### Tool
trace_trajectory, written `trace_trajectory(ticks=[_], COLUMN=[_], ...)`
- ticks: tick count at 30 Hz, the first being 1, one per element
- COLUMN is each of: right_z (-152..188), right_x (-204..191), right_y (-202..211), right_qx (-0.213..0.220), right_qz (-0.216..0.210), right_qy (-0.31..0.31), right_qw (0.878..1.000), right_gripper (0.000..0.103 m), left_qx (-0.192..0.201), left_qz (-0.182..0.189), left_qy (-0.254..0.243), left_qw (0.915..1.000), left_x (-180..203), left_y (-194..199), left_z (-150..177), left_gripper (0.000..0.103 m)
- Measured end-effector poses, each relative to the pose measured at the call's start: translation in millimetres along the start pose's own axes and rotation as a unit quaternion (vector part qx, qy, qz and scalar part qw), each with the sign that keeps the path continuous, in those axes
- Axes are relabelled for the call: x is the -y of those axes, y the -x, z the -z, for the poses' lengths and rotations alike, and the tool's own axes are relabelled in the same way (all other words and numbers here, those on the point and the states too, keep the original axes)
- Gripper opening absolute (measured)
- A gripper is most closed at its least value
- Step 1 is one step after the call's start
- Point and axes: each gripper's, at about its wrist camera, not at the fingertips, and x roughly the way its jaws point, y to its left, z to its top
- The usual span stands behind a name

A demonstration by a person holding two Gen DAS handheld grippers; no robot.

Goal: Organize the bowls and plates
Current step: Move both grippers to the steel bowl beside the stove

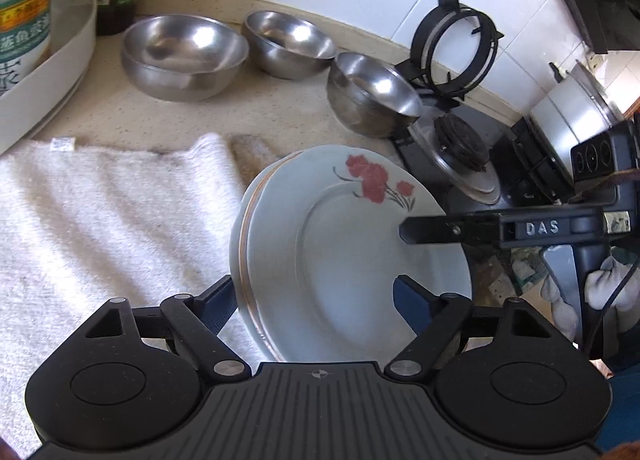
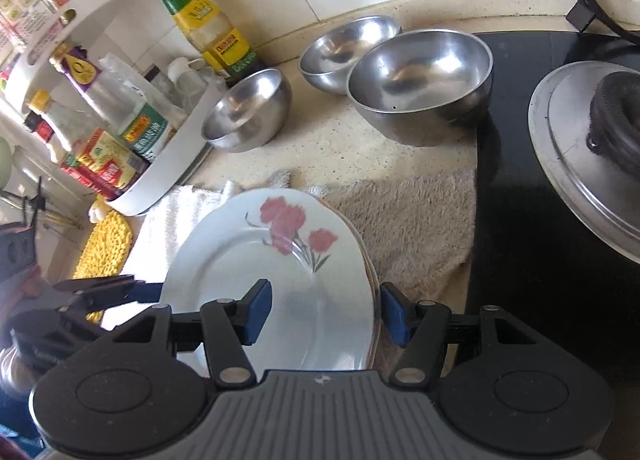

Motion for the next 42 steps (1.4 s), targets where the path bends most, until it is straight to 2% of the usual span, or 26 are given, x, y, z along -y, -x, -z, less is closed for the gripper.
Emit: trace_trajectory(ticks=[3,5,7,12,19,27,36,42], right_z=[-2.4,-5.0,-8.3,-21.1,-36.7,-53.8,-88.0,-109.7], right_x=[-4.2,-4.9,-1.8,-2.5,0.3,5.2,26.7,49.3], right_y=[-6.3,-10.4,-9.1,14.6,32.6,52.3,62.2,50.5], right_qx=[0.000,-0.006,-0.006,0.034,0.058,0.072,0.080,0.076], right_qz=[0.005,0.009,0.003,0.008,0.008,0.023,0.045,0.056], right_qy=[0.016,0.038,0.038,0.053,0.061,0.079,0.085,0.060], right_qw=[1.000,0.999,0.999,0.998,0.996,0.994,0.992,0.994], right_gripper=[0.061,0.061,0.060,0.060,0.060,0.060,0.060,0.060], left_qx=[-0.008,-0.001,0.016,0.049,0.079,0.090,0.095,0.076], left_qz=[-0.006,-0.007,-0.008,-0.019,-0.033,-0.072,-0.055,-0.030], left_qy=[0.001,-0.001,-0.004,-0.019,-0.070,-0.088,-0.041,-0.050], left_qw=[0.9999,1.0000,0.9998,0.9984,0.9938,0.9895,0.9931,0.9954], left_x=[-5.9,-9.8,-10.5,-4.6,27.2,47.0,52.1,61.2], left_y=[1.4,5.1,12.3,22.5,22.2,11.5,-3.6,-38.4], left_z=[2.6,3.0,0.2,-15.4,-41.8,-69.1,-103.1,-126.5], left_gripper=[0.084,0.079,0.082,0.084,0.085,0.088,0.090,0.091])
